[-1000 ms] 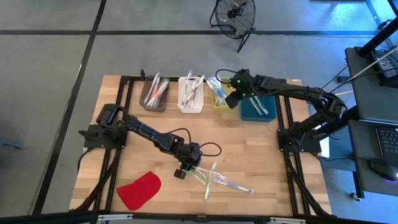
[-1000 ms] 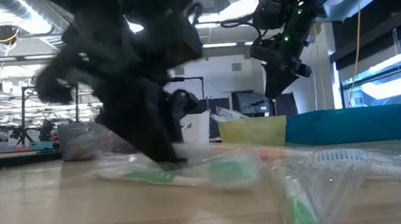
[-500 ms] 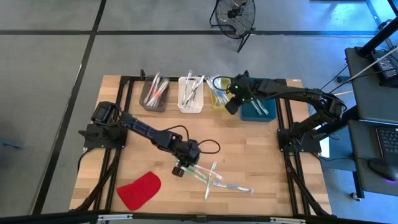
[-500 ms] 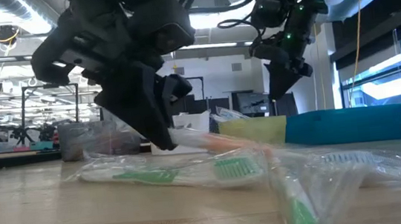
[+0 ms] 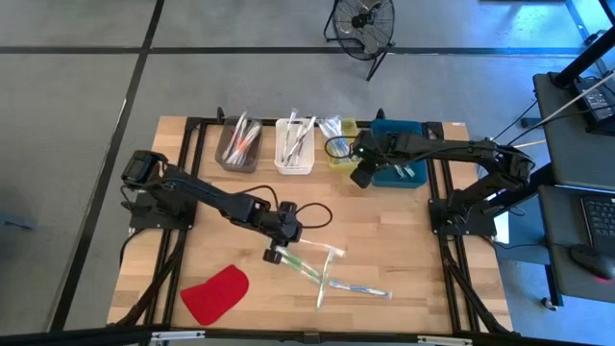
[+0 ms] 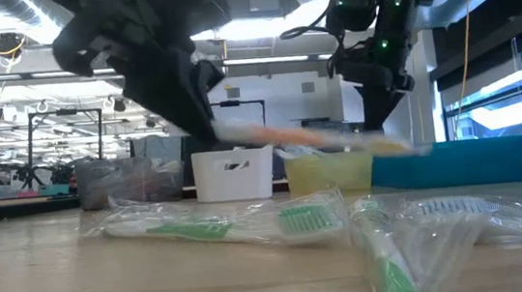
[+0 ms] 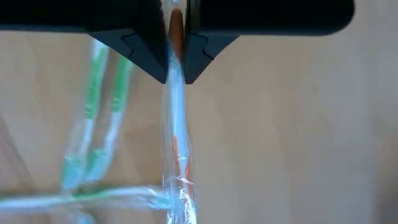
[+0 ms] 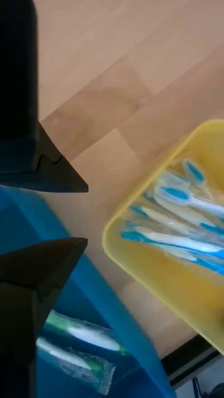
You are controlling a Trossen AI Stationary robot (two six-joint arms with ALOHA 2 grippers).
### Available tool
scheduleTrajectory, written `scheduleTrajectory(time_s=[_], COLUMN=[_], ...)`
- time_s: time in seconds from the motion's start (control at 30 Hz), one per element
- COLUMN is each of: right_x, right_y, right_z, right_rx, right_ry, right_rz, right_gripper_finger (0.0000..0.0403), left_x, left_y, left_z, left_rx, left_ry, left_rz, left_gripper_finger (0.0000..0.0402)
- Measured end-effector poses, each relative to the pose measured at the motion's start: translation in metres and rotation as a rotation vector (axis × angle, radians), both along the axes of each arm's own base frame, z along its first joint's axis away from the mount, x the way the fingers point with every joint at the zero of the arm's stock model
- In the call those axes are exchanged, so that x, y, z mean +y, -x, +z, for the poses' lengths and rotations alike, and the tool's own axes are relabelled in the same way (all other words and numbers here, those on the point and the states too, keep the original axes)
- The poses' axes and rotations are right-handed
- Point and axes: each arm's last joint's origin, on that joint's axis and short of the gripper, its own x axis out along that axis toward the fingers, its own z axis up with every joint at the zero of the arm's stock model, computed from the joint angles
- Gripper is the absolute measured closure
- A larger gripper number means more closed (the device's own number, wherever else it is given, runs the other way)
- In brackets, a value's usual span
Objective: Pick & Place Toothbrushes
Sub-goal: Put the orange toothbrush into the black bin
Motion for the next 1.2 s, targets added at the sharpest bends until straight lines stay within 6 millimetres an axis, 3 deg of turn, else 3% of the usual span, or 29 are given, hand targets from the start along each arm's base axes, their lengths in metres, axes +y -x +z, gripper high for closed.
scheduleTrajectory(time_s=[0.57,1.2], right_x=[0.033,0.084], right_y=[-0.007,-0.009], right_z=[-0.001,-0.003], right_rx=[0.039,0.083], right_ry=[0.001,0.005], right_rz=[0.131,0.265], right_gripper_finger=[0.0314,0.0343], left_x=[0.023,0.051], left_y=[0.053,0.115], left_z=[-0.005,0.006], left_rx=[-0.222,-0.522], left_ry=[-0.048,-0.159], left_rz=[0.286,0.834], left_gripper_finger=[0.0378,0.0377])
